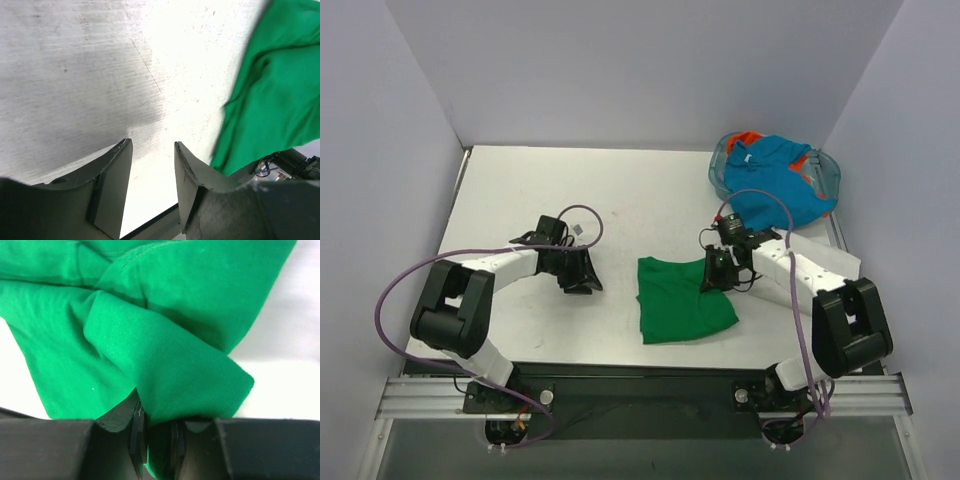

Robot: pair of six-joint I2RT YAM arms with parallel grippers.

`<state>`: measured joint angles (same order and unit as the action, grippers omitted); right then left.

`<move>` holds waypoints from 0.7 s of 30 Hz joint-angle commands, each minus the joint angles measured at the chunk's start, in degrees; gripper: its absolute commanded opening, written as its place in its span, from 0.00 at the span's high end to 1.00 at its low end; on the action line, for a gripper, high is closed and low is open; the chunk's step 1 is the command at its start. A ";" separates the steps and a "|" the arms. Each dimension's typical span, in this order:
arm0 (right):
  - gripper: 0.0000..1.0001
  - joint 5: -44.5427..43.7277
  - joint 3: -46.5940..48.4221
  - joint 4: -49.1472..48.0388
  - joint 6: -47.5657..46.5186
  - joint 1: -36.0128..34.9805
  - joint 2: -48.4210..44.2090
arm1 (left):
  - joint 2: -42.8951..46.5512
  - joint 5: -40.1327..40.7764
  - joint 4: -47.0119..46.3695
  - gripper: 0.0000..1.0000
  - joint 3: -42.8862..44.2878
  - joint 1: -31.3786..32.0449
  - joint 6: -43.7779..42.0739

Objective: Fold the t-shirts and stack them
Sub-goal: Put the neatly folded tshirt into the corner of the board with the right arm

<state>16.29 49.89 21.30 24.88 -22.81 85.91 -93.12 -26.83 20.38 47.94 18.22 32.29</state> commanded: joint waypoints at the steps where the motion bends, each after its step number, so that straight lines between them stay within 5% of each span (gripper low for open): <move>1: 1.00 -7.32 3.98 15.41 -6.50 4.86 -4.95 | 2.51 -0.59 -0.69 0.51 -0.92 -0.99 -1.09; 21: 1.00 -16.12 27.18 32.40 -19.96 22.28 0.40 | 6.46 -0.94 -5.18 0.51 -10.06 -2.49 0.49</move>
<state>2.50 73.10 48.47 8.25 -1.67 85.67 -87.81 -28.49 16.21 39.72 16.03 32.84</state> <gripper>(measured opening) 0.156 0.492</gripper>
